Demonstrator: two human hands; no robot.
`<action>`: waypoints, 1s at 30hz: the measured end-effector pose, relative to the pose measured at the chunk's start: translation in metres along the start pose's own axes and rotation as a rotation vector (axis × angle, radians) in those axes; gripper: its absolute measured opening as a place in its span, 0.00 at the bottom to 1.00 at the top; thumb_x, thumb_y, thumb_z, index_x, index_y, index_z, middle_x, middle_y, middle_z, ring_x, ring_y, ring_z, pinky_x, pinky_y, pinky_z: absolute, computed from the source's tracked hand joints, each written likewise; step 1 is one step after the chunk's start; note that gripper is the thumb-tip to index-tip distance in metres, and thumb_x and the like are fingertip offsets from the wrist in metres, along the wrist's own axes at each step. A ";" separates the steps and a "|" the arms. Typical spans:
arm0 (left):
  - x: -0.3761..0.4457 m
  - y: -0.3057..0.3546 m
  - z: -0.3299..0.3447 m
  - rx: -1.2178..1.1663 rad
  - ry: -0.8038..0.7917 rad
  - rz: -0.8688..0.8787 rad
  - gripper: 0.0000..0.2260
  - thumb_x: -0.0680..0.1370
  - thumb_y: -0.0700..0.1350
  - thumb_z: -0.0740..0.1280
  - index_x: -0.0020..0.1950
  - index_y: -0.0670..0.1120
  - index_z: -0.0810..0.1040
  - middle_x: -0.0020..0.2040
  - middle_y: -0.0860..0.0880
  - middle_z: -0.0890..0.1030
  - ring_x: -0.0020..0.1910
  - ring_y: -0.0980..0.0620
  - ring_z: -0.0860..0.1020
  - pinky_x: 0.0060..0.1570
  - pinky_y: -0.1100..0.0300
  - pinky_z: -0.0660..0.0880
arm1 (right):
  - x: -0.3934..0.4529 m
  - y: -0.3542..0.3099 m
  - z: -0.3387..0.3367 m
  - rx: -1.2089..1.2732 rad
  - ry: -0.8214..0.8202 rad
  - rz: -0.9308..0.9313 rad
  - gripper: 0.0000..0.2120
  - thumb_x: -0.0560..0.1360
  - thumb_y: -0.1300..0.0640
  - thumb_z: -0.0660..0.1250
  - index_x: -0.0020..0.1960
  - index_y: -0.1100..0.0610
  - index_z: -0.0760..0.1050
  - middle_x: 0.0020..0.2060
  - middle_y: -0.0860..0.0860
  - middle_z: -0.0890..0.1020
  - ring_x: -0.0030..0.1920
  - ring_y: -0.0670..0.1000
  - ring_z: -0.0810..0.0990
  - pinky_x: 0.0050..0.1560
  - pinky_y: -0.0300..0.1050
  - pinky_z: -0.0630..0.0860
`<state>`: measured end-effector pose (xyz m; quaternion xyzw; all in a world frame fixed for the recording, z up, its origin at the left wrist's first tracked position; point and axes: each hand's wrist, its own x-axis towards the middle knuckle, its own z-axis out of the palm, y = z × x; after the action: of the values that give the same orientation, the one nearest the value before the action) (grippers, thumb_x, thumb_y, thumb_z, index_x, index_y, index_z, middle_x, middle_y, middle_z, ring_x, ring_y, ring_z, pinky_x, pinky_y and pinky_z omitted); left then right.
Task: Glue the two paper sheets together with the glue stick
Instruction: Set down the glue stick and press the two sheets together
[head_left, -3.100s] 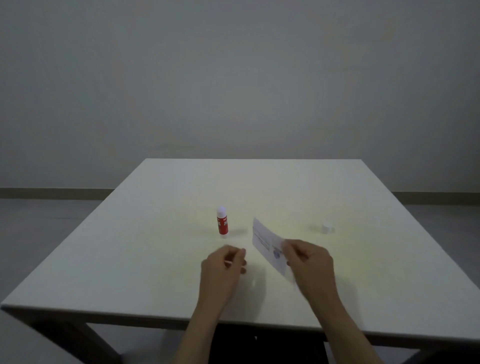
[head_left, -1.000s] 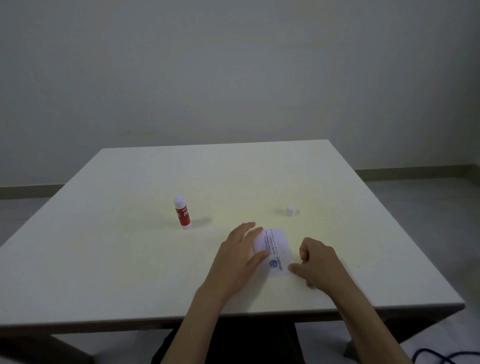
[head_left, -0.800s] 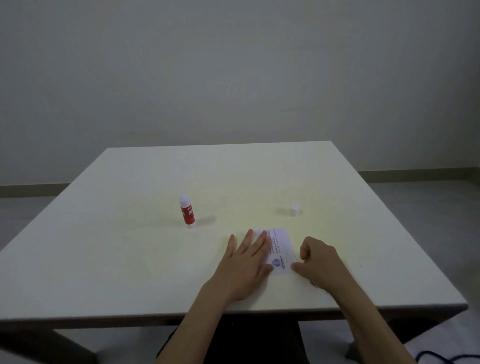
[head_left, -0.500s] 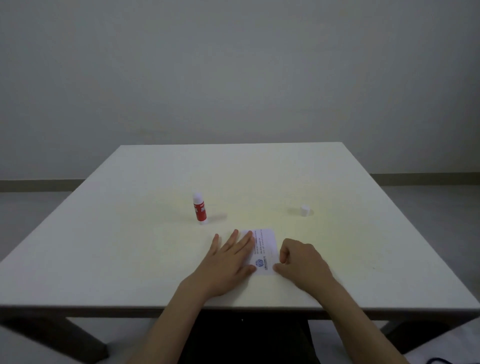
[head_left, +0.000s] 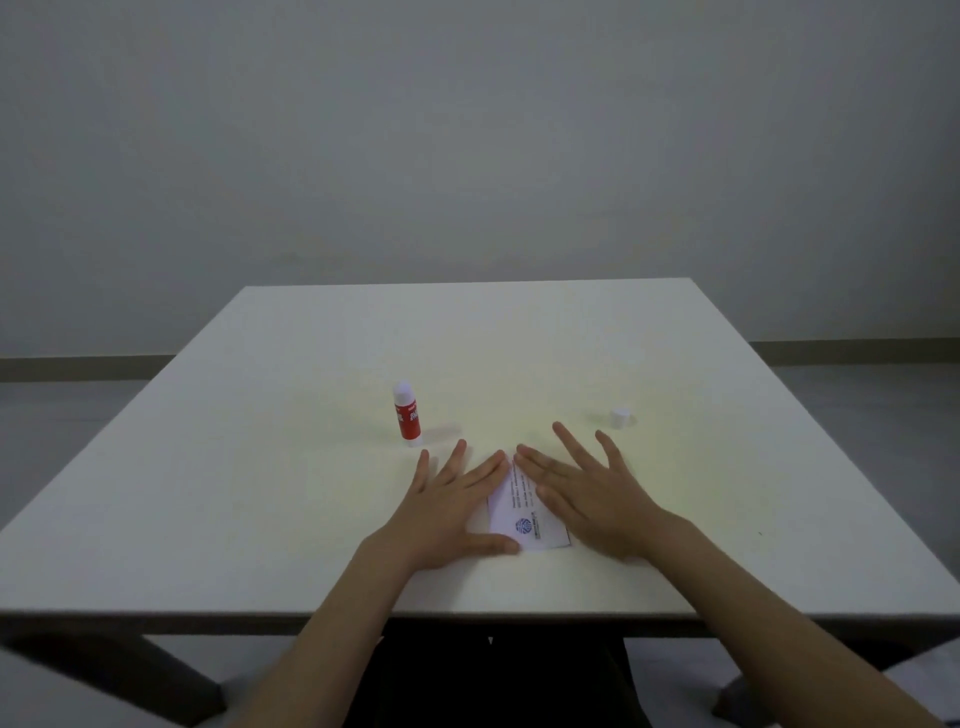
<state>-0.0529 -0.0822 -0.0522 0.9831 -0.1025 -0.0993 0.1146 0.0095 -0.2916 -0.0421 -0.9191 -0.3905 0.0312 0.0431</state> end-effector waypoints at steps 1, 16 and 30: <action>0.000 0.000 0.000 0.006 0.001 -0.001 0.43 0.70 0.71 0.57 0.76 0.56 0.39 0.78 0.60 0.41 0.76 0.52 0.33 0.72 0.44 0.32 | 0.002 -0.001 -0.001 0.003 0.003 0.007 0.23 0.81 0.47 0.41 0.75 0.43 0.42 0.76 0.37 0.48 0.75 0.50 0.34 0.74 0.60 0.36; 0.000 -0.002 -0.001 -0.015 -0.013 0.015 0.44 0.69 0.71 0.57 0.76 0.56 0.39 0.75 0.65 0.37 0.75 0.53 0.31 0.70 0.43 0.28 | -0.018 -0.003 -0.002 -0.013 -0.042 -0.157 0.26 0.80 0.48 0.44 0.75 0.44 0.38 0.76 0.39 0.44 0.75 0.52 0.32 0.70 0.58 0.26; 0.000 -0.004 0.000 -0.022 -0.016 0.033 0.43 0.70 0.71 0.57 0.76 0.56 0.39 0.74 0.65 0.36 0.75 0.53 0.31 0.72 0.42 0.31 | -0.033 -0.004 0.006 -0.033 -0.060 -0.288 0.28 0.79 0.46 0.46 0.75 0.44 0.37 0.76 0.39 0.42 0.75 0.50 0.31 0.70 0.61 0.25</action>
<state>-0.0518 -0.0784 -0.0537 0.9791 -0.1187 -0.1064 0.1263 -0.0168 -0.3125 -0.0465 -0.8529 -0.5197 0.0456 0.0203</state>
